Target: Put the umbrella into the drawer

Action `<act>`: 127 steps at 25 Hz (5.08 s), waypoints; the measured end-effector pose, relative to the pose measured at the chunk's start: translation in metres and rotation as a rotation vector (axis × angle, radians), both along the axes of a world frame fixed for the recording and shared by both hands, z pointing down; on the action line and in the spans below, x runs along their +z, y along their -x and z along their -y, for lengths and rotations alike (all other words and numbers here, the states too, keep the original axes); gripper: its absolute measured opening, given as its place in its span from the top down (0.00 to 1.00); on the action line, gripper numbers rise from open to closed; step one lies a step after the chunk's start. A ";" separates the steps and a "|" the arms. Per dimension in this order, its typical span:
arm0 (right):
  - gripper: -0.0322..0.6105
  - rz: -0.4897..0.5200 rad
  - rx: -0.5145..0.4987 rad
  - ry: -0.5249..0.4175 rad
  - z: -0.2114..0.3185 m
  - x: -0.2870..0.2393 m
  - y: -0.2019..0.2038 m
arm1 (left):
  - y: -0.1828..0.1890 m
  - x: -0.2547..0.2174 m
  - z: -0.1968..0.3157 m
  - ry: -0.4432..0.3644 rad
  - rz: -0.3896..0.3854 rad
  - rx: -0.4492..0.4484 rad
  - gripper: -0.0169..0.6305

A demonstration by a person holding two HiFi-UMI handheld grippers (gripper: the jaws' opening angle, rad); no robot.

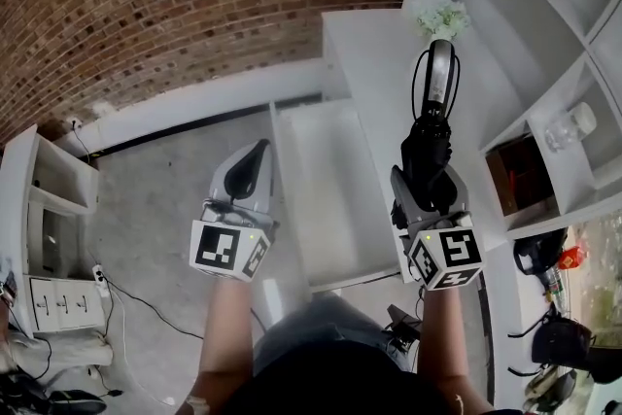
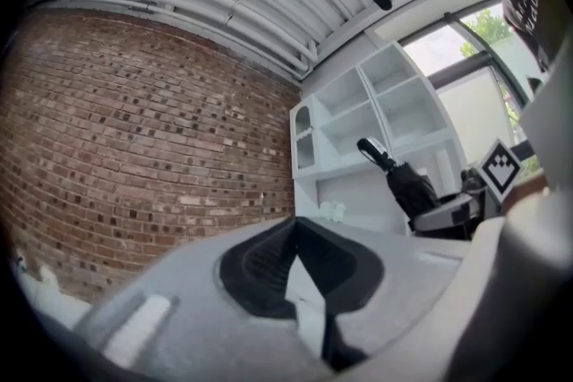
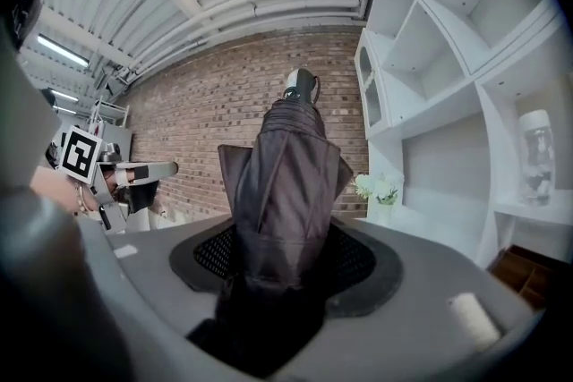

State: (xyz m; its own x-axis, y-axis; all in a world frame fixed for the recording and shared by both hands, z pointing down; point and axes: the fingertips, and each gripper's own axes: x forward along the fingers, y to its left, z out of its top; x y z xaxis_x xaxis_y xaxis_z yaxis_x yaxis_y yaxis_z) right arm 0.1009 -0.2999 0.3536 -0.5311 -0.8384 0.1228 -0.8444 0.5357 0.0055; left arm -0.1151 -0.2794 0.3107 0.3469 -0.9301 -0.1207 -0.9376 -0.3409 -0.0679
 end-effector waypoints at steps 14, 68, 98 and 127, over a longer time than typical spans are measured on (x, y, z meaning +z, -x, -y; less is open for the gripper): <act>0.54 -0.028 -0.050 0.217 -0.007 0.094 0.030 | -0.010 0.062 0.000 0.148 0.037 0.057 0.98; 0.53 -0.133 0.388 1.114 -0.042 0.413 0.021 | -0.005 0.149 0.000 0.371 0.110 0.182 0.98; 0.53 -0.314 0.439 1.067 -0.052 0.309 0.018 | -0.028 0.090 0.006 0.233 0.092 0.253 0.98; 0.62 -0.165 0.372 0.553 -0.027 0.106 -0.005 | -0.059 0.025 0.014 0.088 0.088 0.331 0.98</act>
